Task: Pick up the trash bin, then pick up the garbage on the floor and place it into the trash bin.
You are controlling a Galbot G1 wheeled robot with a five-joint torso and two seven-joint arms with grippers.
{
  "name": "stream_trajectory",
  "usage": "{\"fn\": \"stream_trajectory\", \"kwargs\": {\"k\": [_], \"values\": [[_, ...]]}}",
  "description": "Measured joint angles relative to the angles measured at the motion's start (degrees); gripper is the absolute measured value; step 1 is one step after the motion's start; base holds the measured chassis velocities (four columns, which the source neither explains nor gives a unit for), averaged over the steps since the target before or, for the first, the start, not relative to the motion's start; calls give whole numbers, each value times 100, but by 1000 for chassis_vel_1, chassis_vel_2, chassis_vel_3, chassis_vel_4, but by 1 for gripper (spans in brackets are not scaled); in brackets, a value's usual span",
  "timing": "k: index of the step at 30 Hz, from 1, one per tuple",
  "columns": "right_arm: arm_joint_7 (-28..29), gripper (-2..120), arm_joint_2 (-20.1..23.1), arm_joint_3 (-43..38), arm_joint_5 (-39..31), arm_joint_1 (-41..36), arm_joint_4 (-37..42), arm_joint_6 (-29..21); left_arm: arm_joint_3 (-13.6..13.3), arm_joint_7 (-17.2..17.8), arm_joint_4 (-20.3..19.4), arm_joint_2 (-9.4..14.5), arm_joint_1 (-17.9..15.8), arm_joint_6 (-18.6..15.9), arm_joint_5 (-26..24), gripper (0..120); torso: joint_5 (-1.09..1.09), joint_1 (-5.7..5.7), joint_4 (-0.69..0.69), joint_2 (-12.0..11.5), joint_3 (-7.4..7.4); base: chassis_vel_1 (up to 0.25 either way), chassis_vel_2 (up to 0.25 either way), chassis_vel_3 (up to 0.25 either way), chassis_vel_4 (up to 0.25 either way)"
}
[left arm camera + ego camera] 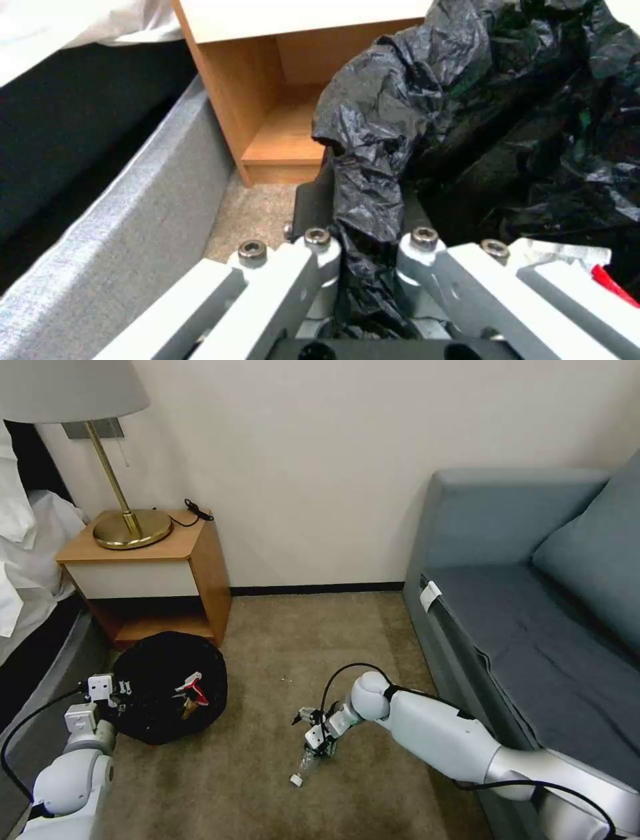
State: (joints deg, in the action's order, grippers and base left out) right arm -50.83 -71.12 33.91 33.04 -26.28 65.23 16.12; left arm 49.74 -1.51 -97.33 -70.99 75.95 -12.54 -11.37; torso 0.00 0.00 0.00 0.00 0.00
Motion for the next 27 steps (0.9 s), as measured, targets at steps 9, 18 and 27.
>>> {"fn": "stream_trajectory", "kwargs": {"k": [9,18,27], "values": [[-103,100,-294,-236,625,-76,-464,277,21,0,-22,15,52,23,-20,4,-1,0,0,0,0,0,0,0,0],[-118,100,-561,-488,1104,-181,-904,532,41,0,-23,30,95,64,-48,4,0,0,0,0,0,0,0,0,0],[-117,88,-714,-683,1350,-200,-1237,621,31,1,-22,24,93,73,-55,4,0,0,-1,0,0,0,0,0,0]]}}
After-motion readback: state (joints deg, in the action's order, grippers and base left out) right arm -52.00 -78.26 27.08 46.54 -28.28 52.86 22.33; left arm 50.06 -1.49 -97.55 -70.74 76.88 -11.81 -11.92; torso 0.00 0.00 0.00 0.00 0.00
